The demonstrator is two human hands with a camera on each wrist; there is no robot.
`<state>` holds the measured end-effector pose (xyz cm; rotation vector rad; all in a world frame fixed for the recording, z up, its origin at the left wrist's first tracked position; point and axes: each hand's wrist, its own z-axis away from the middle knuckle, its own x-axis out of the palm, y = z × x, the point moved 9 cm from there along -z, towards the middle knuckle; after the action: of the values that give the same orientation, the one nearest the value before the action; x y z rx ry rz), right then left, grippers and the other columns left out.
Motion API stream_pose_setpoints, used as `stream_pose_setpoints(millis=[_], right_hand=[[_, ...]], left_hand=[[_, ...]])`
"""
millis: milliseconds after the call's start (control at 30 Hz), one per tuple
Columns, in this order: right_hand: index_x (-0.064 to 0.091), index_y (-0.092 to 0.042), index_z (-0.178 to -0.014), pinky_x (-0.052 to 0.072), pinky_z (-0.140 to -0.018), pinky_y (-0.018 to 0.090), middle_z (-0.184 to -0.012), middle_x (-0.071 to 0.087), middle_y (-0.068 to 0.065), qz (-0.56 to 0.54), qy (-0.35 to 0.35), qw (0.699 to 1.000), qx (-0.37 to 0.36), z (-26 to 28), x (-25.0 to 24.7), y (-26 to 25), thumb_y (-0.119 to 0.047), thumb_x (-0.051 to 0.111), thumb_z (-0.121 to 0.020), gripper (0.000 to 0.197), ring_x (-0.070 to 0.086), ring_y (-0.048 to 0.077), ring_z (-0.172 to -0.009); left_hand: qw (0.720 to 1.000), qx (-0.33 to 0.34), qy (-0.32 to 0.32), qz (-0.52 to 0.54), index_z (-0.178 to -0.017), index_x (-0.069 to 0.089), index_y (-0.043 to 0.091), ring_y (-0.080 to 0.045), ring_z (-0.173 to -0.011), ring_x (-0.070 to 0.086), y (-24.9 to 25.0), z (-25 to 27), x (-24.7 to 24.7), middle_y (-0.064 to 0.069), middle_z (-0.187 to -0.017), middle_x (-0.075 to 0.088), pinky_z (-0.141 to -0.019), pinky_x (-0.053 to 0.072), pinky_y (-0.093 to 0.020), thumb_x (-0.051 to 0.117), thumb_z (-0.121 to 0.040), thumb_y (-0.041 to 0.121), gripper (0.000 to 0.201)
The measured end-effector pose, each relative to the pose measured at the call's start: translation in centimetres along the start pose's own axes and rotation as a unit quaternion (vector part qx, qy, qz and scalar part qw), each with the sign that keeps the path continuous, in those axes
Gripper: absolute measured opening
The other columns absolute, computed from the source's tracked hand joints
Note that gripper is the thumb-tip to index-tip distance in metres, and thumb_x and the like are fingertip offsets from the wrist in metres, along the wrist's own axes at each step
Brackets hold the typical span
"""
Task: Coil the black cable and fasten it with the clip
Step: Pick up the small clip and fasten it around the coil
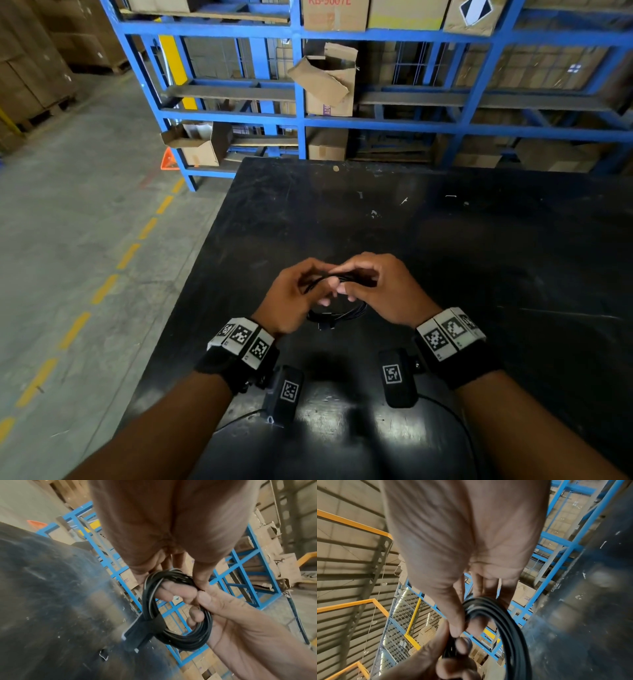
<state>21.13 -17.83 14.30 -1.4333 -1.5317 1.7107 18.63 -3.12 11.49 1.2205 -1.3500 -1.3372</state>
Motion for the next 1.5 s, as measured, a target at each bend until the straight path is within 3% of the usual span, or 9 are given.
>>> stream_pose_setpoints(millis=[133,300,433,600,800,900,1267,1433,1500], right_hand=[[0.066,-0.013,-0.117,0.061,-0.092,0.033,-0.11,0.074,0.004,-0.074,0.072,0.995,0.014,0.7,0.3,1.4,-0.009,0.088,-0.076,0.046,0.075,0.017,-0.104],[0.065,0.009,-0.106,0.063,-0.071,0.026,-0.098,0.077,0.023,-0.255,0.228,0.931,0.126,2.8,-0.1,5.8,0.009,0.081,-0.079,0.031,0.077,0.022,-0.081],[0.067,0.014,-0.098,0.066,-0.071,0.032,-0.09,0.079,0.021,-0.27,0.203,0.93,0.143,3.9,1.6,7.8,0.013,0.081,-0.076,0.026,0.077,0.024,-0.072],[0.074,-0.011,-0.104,0.059,-0.076,0.02,-0.089,0.081,0.004,-0.2,0.13,0.95,0.203,4.3,2.3,12.7,-0.008,0.086,-0.08,0.027,0.077,0.012,-0.083],[0.069,0.012,-0.095,0.05,-0.051,0.018,-0.07,0.072,0.005,-0.052,0.192,0.923,0.329,2.1,-2.8,25.0,0.001,0.07,-0.091,0.012,0.068,0.006,-0.047],[0.072,0.001,-0.091,0.052,-0.059,0.026,-0.072,0.077,0.008,-0.006,0.223,0.902,0.37,-0.8,-4.4,29.4,-0.01,0.075,-0.087,0.013,0.074,0.026,-0.059],[0.077,-0.012,-0.105,0.06,-0.097,0.042,-0.104,0.081,0.011,0.019,0.212,0.863,0.459,-8.6,-2.0,38.8,-0.033,0.08,-0.077,0.035,0.077,0.032,-0.104],[0.075,-0.003,-0.102,0.054,-0.046,0.011,-0.093,0.077,0.013,-0.008,0.207,0.877,0.434,-8.0,-2.0,34.7,-0.005,0.071,-0.091,0.012,0.07,0.015,-0.059],[0.07,0.001,-0.098,0.057,-0.048,0.014,-0.089,0.076,0.02,-0.048,0.213,0.903,0.369,-7.3,-2.1,31.4,0.002,0.068,-0.092,0.006,0.072,0.011,-0.054]], left_hand=[[0.997,0.007,0.067,0.041,-0.112,0.07,-0.004,-0.008,-0.074,0.067,-0.5,-0.5,-0.8,-0.004,-0.087,0.075,-0.066,0.052,-0.022,0.066,-0.097,0.01,0.02],[0.989,-0.036,0.076,0.121,-0.108,0.069,-0.001,-0.008,-0.055,0.058,-2.9,-0.6,-0.7,-0.004,-0.074,0.07,-0.059,0.05,-0.022,0.068,-0.095,0.009,0.017],[0.985,-0.082,0.071,0.131,-0.109,0.068,-0.007,-0.011,-0.05,0.051,-5.8,0.3,-0.3,-0.009,-0.073,0.068,-0.055,0.047,-0.024,0.066,-0.095,0.007,0.02],[0.98,-0.114,0.109,0.124,-0.108,0.066,-0.012,-0.005,-0.054,0.053,-9.3,1.1,-1.1,-0.008,-0.071,0.064,-0.055,0.044,-0.021,0.062,-0.097,0.003,0.018],[0.97,-0.166,0.142,0.107,-0.104,0.07,-0.001,-0.012,-0.054,0.05,-13.7,1.7,-2.8,-0.006,-0.071,0.066,-0.056,0.044,-0.023,0.069,-0.092,0.016,0.021],[0.963,-0.187,0.167,0.101,-0.102,0.07,0.002,-0.01,-0.052,0.05,-15.5,1.8,-3.1,-0.003,-0.068,0.067,-0.058,0.043,-0.026,0.069,-0.091,0.02,0.022],[0.952,-0.195,0.205,0.118,-0.104,0.07,0.0,-0.007,-0.048,0.049,-18.6,1.4,-2.7,-0.001,-0.068,0.068,-0.054,0.045,-0.02,0.064,-0.095,0.008,0.013],[0.95,-0.196,0.212,0.119,-0.104,0.069,0.003,-0.005,-0.048,0.048,-18.5,1.0,-2.7,0.003,-0.067,0.068,-0.051,0.041,-0.015,0.06,-0.099,0.006,0.011],[0.949,-0.192,0.215,0.124,-0.103,0.07,0.006,-0.005,-0.049,0.048,-18.0,0.8,-3.0,0.003,-0.068,0.069,-0.051,0.041,-0.015,0.06,-0.099,0.007,0.011]])
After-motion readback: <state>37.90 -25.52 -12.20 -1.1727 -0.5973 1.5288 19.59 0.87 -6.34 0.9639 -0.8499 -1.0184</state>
